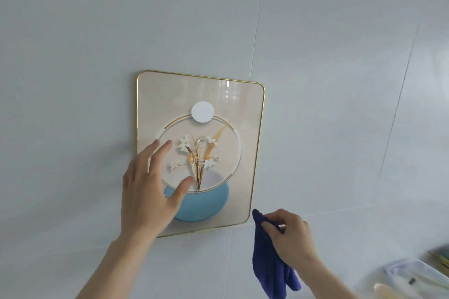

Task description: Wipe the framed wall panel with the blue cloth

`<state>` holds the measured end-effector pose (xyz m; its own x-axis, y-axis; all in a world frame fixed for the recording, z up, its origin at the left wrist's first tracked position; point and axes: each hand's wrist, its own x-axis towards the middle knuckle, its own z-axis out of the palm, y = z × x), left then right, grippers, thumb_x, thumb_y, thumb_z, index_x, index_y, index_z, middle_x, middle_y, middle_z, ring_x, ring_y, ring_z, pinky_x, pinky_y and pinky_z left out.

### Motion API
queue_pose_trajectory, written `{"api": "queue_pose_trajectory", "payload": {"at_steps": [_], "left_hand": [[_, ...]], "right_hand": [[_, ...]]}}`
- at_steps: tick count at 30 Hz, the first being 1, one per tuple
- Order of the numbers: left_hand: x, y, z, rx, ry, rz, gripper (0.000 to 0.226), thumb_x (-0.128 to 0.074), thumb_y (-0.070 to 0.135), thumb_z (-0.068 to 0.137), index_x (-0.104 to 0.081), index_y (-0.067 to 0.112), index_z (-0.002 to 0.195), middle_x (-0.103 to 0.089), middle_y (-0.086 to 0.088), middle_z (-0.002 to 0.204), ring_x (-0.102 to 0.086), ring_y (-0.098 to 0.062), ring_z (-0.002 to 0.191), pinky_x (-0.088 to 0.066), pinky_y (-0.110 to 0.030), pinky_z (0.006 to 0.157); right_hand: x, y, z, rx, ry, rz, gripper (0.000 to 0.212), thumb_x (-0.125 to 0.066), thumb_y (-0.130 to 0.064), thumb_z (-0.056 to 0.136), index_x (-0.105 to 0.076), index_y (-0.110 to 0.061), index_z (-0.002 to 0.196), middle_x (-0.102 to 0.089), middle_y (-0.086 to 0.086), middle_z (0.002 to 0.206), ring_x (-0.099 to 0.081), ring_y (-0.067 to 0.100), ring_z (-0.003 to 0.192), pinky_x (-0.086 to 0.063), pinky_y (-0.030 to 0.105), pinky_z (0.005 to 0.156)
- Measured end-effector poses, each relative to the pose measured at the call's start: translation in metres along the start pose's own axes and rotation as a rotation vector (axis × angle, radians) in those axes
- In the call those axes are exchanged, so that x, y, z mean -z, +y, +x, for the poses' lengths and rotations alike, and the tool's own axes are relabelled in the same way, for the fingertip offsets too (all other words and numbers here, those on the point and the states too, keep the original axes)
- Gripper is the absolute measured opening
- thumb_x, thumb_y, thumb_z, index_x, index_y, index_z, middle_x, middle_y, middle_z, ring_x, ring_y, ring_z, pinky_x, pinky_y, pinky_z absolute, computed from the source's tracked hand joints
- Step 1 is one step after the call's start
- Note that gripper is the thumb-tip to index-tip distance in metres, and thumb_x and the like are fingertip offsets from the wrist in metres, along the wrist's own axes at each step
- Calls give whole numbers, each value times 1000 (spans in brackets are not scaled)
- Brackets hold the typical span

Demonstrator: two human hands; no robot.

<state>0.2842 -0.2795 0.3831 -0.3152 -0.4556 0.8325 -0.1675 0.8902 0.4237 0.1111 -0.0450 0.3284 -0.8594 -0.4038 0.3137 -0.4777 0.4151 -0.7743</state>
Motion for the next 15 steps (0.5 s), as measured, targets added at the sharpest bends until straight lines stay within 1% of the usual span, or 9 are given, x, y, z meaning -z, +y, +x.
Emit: {"api": "queue_pose_trajectory", "payload": {"at_steps": [2, 3, 4, 6, 8, 10, 12, 14, 15], "left_hand": [[-14, 17, -27, 56, -101, -154, 64, -60, 64, 80, -50, 38, 137, -54, 15, 138, -52, -14, 130, -46, -39, 103], [-21, 25, -40, 89, -164, -234, 60, -59, 65, 79, -52, 40, 133, -55, 22, 131, -53, -9, 125, -48, -34, 99], [-28, 35, -54, 112, -236, -302, 57, -60, 64, 79, -52, 43, 132, -54, 26, 130, -52, -4, 124, -47, -29, 98], [-42, 52, -78, 93, -382, -381, 58, -65, 56, 82, -48, 49, 136, -50, 28, 139, -45, 2, 133, -41, -25, 104], [-54, 69, -98, 54, -545, -432, 62, -71, 40, 87, -44, 53, 141, -45, 31, 147, -39, 4, 141, -37, -27, 114], [-62, 83, -111, 54, -678, -460, 57, -72, 26, 89, -51, 53, 136, -54, 32, 141, -47, 6, 135, -40, -30, 116], [-69, 97, -116, 92, -722, -455, 46, -73, 20, 89, -62, 48, 123, -67, 30, 123, -62, 4, 117, -48, -33, 109], [-72, 107, -116, 142, -700, -422, 31, -75, 22, 88, -66, 43, 108, -72, 27, 106, -70, -2, 99, -55, -37, 98], [-75, 113, -116, 161, -676, -398, 24, -74, 24, 88, -67, 42, 102, -73, 26, 99, -71, -4, 92, -57, -38, 93]], "right_hand": [[4, 3, -14, -114, -53, 190, 10, -71, -19, 94, -76, -27, 90, -81, -10, 92, -76, 14, 85, -60, 31, 77], [7, 2, -20, -154, -84, 278, 5, -72, -19, 94, -76, -22, 92, -83, -5, 93, -78, 18, 88, -60, 31, 79], [10, 1, -28, -183, -123, 370, 4, -73, -18, 94, -76, -16, 95, -83, 0, 93, -78, 23, 90, -60, 32, 80], [17, 2, -40, -207, -197, 507, 14, -75, -16, 94, -72, -4, 100, -83, 13, 94, -78, 29, 90, -59, 36, 81], [25, 7, -51, -229, -251, 570, 24, -75, -19, 94, -66, 2, 98, -81, 22, 98, -75, 31, 85, -57, 42, 81], [33, 14, -55, -240, -277, 591, 25, -76, -23, 94, -63, -1, 91, -78, 28, 100, -73, 33, 83, -56, 46, 83], [42, 25, -55, -237, -302, 584, 29, -76, -28, 94, -65, -2, 90, -79, 27, 101, -74, 32, 82, -59, 51, 88], [50, 35, -56, -241, -356, 627, 37, -77, -34, 93, -66, 1, 99, -80, 23, 102, -76, 32, 88, -60, 53, 93], [55, 42, -56, -238, -403, 676, 39, -79, -35, 92, -66, -1, 105, -80, 21, 105, -77, 34, 95, -59, 53, 95]]}}
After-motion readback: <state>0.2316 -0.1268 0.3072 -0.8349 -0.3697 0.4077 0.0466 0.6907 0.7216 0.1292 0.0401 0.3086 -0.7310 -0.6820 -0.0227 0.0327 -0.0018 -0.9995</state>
